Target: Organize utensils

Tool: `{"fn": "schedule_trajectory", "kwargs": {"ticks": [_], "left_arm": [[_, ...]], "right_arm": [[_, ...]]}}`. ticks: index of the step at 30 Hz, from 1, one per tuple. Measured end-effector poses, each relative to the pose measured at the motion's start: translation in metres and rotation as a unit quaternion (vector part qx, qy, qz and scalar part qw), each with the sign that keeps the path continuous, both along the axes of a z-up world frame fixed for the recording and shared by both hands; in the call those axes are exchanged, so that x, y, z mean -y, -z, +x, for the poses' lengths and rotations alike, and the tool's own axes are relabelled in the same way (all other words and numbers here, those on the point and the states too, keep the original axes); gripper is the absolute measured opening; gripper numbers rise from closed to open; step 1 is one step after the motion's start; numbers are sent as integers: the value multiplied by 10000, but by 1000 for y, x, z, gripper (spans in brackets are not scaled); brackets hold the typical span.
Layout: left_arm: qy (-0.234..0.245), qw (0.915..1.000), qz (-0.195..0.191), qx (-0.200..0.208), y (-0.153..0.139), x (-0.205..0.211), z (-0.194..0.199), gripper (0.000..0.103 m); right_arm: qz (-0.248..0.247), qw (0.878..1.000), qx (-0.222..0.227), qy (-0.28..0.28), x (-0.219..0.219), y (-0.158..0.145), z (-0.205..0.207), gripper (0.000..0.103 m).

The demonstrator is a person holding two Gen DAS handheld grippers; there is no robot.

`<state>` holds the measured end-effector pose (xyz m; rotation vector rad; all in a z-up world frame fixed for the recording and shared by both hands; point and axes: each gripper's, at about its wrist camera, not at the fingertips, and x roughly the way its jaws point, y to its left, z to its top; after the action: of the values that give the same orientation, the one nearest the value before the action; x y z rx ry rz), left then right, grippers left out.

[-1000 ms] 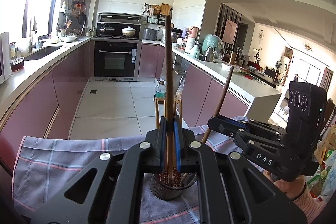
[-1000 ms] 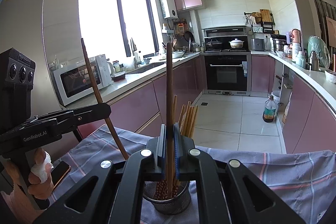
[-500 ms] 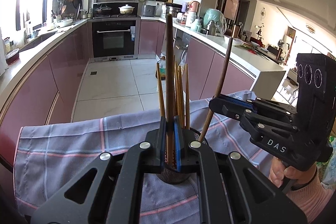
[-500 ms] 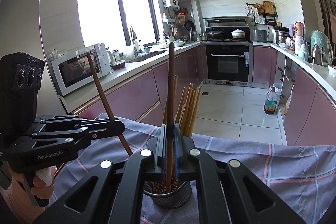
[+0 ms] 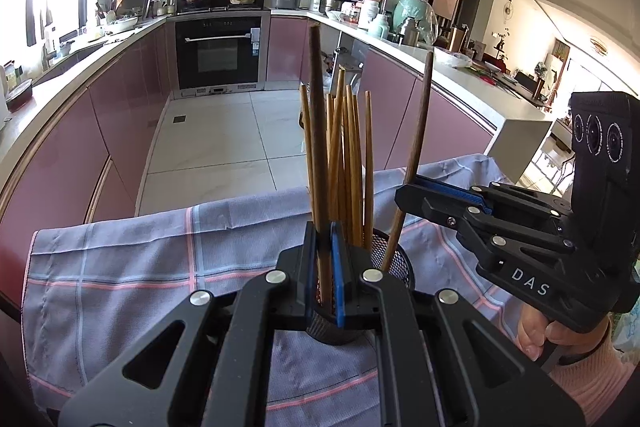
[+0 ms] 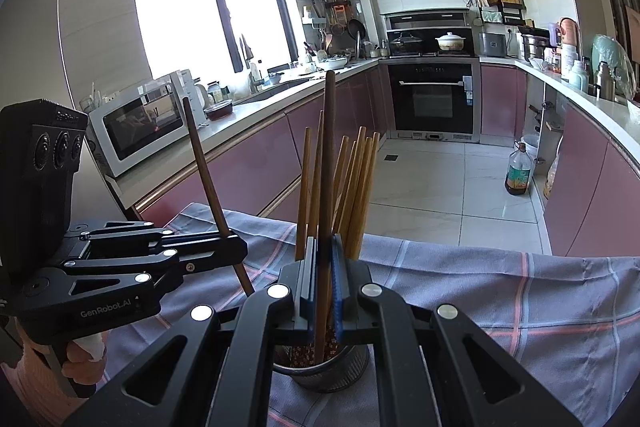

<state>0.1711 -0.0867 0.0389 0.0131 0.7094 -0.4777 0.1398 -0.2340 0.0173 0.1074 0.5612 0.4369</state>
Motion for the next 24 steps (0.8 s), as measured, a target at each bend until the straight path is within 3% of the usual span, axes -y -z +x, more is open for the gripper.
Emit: {"fn": "schedule_trajectory", "kwargs": {"ticks": [6,8,14,16,18,21,22,24], "left_arm": [[-88,10000,-20,-40,7,-1,5,9],[-118,9999,-29,-71,11,-3,7,14],[-312,9992,-225,-55,22,-18,5,42],[-416,9987,-290,53,23,-25,0,45],[-513,9979,-363,169,25,-32,-9,58],[-721,9957,-349,474,24,-41,-26,75],[-818,9944,-347,578,24,-45,-32,87],[-1004,9912,-314,801,24,-56,-46,92]], "right_arm": [[-37,10000,-15,37,-2,2,3,9],[-29,10000,-12,68,-2,3,3,16],[6,9999,42,148,3,5,-2,32],[-3,9998,105,156,4,5,-8,36],[-27,9996,191,188,3,5,-14,51],[-38,9993,309,208,3,7,-27,59],[-55,9992,338,211,2,8,-31,63],[-94,9984,481,271,0,10,-43,76]]}}
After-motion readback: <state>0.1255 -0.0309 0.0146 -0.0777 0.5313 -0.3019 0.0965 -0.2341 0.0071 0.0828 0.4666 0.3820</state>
